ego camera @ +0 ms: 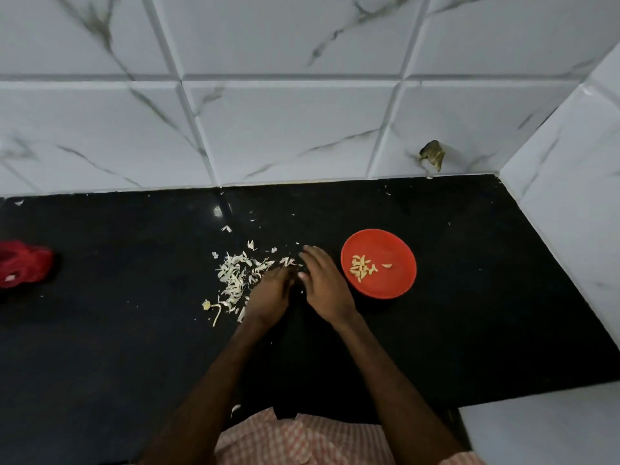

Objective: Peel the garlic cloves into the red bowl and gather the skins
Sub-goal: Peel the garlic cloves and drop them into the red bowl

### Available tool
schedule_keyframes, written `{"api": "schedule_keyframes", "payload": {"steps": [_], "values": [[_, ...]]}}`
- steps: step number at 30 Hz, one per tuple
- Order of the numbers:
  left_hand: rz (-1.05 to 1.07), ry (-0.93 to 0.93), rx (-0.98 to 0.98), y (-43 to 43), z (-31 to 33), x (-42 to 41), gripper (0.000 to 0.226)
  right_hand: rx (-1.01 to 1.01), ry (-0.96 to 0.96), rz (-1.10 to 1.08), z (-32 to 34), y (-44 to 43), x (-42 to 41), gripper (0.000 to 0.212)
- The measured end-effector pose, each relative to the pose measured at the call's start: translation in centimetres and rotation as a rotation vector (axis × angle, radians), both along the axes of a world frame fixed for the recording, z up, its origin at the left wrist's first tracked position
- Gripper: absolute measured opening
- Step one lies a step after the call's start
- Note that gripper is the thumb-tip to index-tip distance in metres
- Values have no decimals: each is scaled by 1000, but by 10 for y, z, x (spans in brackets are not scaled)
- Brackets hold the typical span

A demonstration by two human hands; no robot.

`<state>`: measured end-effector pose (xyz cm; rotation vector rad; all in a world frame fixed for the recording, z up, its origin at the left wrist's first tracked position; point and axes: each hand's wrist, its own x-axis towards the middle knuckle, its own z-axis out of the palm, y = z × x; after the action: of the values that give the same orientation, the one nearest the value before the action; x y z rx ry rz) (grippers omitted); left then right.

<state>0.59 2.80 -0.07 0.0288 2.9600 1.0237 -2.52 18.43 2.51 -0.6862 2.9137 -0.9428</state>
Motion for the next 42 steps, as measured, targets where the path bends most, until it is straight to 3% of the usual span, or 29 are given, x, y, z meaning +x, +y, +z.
{"api": "schedule_keyframes", "payload": {"steps": [5, 9, 17, 21, 28, 35, 39, 42], "values": [[-424, 151, -276, -33, -42, 81, 75, 102, -77, 128, -30, -21, 12, 61], [-726, 168, -448, -26, -65, 123, 87, 204, -90, 136, -44, -27, 17, 63], [-517, 104, -510, -38, -56, 84, 64, 209, -66, 41, -53, -50, 22, 57], [-423, 89, -499, -54, -51, 70, 67, 178, -175, -37, -57, -57, 24, 58], [-611, 147, -460, -52, -65, 133, 95, 234, -197, -55, -69, -62, 27, 64], [-429, 49, -520, -48, -67, 121, 76, 302, -109, -77, -67, -67, 31, 63], [-234, 94, -333, -64, -54, 116, 58, 260, -59, -65, -64, -61, 30, 58], [-304, 149, -188, -79, -41, 135, 52, 240, -47, -47, -66, -55, 29, 56]]}}
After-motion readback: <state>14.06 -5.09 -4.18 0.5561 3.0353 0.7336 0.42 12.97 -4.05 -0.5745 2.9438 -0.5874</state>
